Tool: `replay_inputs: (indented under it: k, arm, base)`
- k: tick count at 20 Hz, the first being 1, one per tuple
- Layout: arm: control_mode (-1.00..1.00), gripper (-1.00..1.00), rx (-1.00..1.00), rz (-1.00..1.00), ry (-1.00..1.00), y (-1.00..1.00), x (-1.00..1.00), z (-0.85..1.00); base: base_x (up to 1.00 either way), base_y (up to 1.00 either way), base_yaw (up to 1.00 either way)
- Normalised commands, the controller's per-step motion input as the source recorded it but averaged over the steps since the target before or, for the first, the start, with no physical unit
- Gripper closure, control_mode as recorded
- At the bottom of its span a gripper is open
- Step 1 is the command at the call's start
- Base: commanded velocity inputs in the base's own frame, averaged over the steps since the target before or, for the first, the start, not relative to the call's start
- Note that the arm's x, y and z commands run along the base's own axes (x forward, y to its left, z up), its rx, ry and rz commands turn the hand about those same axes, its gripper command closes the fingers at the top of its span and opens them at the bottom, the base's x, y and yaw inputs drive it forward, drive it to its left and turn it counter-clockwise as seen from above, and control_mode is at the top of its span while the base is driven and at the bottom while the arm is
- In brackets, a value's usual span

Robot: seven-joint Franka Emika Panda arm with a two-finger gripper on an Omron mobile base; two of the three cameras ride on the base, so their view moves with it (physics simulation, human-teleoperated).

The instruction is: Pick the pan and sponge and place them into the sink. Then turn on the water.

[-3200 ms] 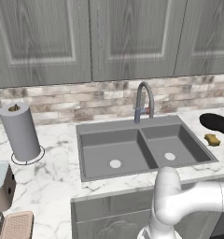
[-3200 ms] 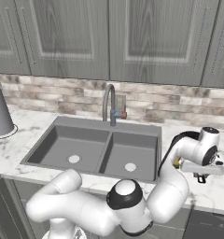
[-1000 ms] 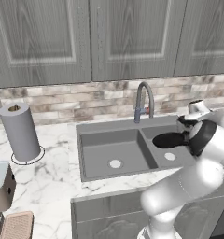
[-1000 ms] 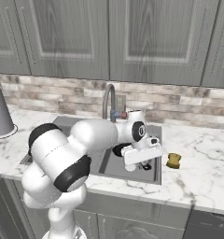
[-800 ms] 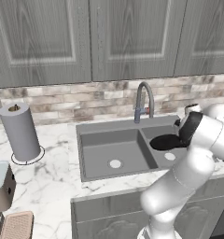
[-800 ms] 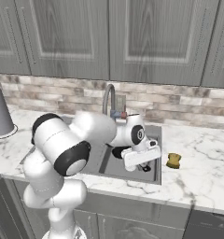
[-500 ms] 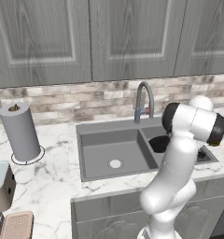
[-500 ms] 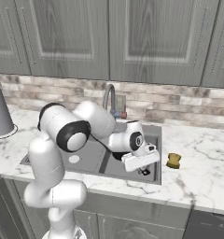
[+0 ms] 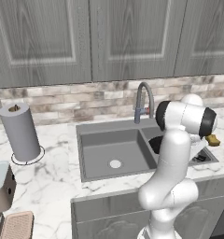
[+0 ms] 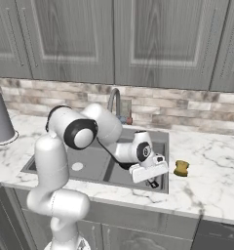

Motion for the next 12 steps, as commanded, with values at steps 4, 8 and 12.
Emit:
replay_inputs:
  k: [4,8,12]
  arm:
    - [-1.0,1.0,0.0,0.08,0.02,0.0,0.37,-0.3]
    - [-1.0,1.0,0.0,0.08,0.0,0.0,0.16,-0.36]
    - [-1.0,-1.0,0.03,0.08,0.0,0.0,0.02,-0.07]
  base:
    - [0.0,0.0,0.0]
    - [0.0,0.0,0.0]
    - [0.0,0.0,0.0]
